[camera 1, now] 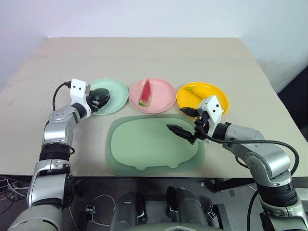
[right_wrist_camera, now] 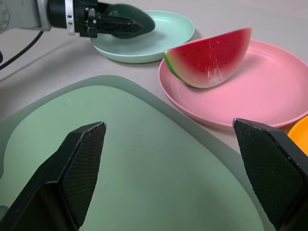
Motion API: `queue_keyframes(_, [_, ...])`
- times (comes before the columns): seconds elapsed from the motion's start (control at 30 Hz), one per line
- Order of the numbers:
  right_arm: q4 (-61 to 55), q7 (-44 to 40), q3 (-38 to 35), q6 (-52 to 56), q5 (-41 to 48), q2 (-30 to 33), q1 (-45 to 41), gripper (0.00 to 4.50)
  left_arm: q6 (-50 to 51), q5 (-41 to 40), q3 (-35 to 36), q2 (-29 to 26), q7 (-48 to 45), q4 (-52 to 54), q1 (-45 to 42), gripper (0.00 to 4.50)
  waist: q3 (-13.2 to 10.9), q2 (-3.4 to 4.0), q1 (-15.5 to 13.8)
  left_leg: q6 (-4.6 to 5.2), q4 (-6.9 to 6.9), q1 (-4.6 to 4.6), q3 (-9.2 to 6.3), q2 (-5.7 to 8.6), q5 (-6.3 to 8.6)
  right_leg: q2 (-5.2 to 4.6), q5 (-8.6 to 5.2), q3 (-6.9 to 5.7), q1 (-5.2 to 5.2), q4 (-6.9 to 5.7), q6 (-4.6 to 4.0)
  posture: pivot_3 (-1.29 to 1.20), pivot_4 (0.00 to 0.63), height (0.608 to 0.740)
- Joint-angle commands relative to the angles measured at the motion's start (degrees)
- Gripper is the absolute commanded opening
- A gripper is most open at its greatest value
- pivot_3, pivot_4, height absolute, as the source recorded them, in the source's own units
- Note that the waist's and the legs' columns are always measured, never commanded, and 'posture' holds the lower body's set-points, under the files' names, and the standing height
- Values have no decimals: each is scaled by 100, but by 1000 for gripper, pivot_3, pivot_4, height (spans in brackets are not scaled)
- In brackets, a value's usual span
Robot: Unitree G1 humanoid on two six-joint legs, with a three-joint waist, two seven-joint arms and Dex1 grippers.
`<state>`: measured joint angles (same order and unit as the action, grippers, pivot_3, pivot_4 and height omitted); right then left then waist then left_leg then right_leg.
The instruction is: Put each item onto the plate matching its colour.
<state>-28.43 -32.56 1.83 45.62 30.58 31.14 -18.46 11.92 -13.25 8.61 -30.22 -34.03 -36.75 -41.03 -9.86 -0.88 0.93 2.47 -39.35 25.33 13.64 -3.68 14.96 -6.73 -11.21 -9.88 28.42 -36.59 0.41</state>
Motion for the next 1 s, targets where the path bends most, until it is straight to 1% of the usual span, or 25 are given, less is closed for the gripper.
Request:
queue_keyframes(0.03, [-196,21,-155,-89,5,52,22,4500,-194,42,12,14,-121,-140,-142,3139,0,0,2,0,0,0,0,0,0,0,0,0,0,-1,0,0,150,696])
queue_keyframes(0.1, [-226,34,-163,-79,8,65,55,4500,-204,-19,40,59,-246,-162,-143,3860,0,0,2,1,-2,0,0,0,-1,0,0,0,1,-5,1,0,150,696])
queue_keyframes(0.17, [-260,38,-155,-73,11,79,82,4500,-188,-96,94,88,-352,-109,-111,4470,0,-1,0,1,-6,0,-1,0,-1,0,0,0,1,-8,1,0,150,696])
queue_keyframes(0.27, [-268,47,-161,-70,2,93,97,4500,-157,-142,143,57,-480,31,-48,4470,0,-1,2,1,-12,1,-2,0,0,-2,-1,0,1,-13,1,0,150,696])
queue_keyframes(0.37, [-281,61,-169,-65,3,96,115,4500,-193,-138,224,-5,-397,124,-20,4470,0,-1,0,2,-23,1,-5,0,1,-4,-1,0,1,-25,2,0,150,696])
queue_keyframes(0.57, [-380,104,-116,-75,-15,100,171,4500,-178,-120,377,-481,-483,1008,540,4470,0,-1,19,9,-43,3,-9,-4,6,-6,-5,1,1,-45,5,0,150,696])
queue_keyframes(0.7, [-439,140,-82,-98,-13,57,161,4500,-162,-430,578,-716,-863,1838,1151,4470,0,-1,11,10,-46,3,-9,-4,8,-7,-7,1,1,-46,4,0,150,696])
queue_keyframes(0.83, [-428,166,-59,-161,-4,-27,197,4500,-821,-873,935,-773,-1555,2239,1768,4470,0,-2,-18,15,-56,6,-11,-4,12,-10,-16,0,-1,-44,-11,0,150,696])
queue_keyframes(0.93, [-431,89,-12,-479,-172,0,342,4500,-876,-1277,1089,-831,-2100,2791,2312,4470,0,-1,-11,21,-59,7,-10,-4,17,-13,-18,1,-1,-42,-13,0,150,696])
queue_keyframes(1.0, [-480,90,-1,-551,-155,-49,369,4500,-812,-1399,1160,-923,-2270,2936,2550,4470,0,-1,-12,24,-58,7,-7,-4,20,-13,-18,2,-1,-40,-12,0,150,696])
